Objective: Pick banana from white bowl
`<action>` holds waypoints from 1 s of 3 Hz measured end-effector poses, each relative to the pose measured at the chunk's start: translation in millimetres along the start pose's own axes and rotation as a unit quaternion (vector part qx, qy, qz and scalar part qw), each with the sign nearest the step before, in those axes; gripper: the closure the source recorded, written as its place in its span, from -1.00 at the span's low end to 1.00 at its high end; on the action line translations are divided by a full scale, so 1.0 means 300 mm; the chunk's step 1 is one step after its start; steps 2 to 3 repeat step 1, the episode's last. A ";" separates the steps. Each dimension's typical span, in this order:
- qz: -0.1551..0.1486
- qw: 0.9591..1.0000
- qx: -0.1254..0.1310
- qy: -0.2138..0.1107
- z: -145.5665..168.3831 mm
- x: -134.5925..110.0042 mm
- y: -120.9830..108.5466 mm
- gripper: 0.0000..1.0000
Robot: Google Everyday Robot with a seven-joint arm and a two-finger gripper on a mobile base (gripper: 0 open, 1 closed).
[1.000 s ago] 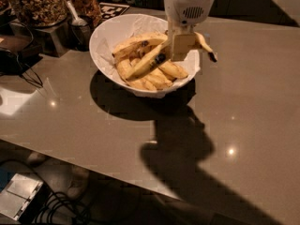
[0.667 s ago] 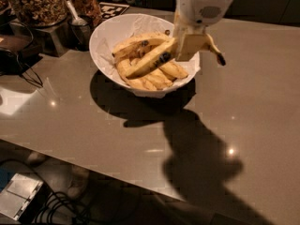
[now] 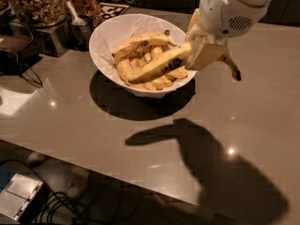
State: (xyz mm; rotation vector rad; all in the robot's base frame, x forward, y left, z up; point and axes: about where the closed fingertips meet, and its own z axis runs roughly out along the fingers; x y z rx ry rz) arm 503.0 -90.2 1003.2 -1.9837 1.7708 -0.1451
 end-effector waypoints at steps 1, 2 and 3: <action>0.002 1.000 0.000 -0.001 -0.002 0.001 0.006 1.00; 0.002 1.000 0.000 -0.001 -0.002 0.001 0.006 1.00; 0.002 1.000 0.000 -0.001 -0.002 0.001 0.006 1.00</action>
Offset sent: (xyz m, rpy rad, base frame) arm 0.0000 0.0000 0.0000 0.0000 0.0000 0.0000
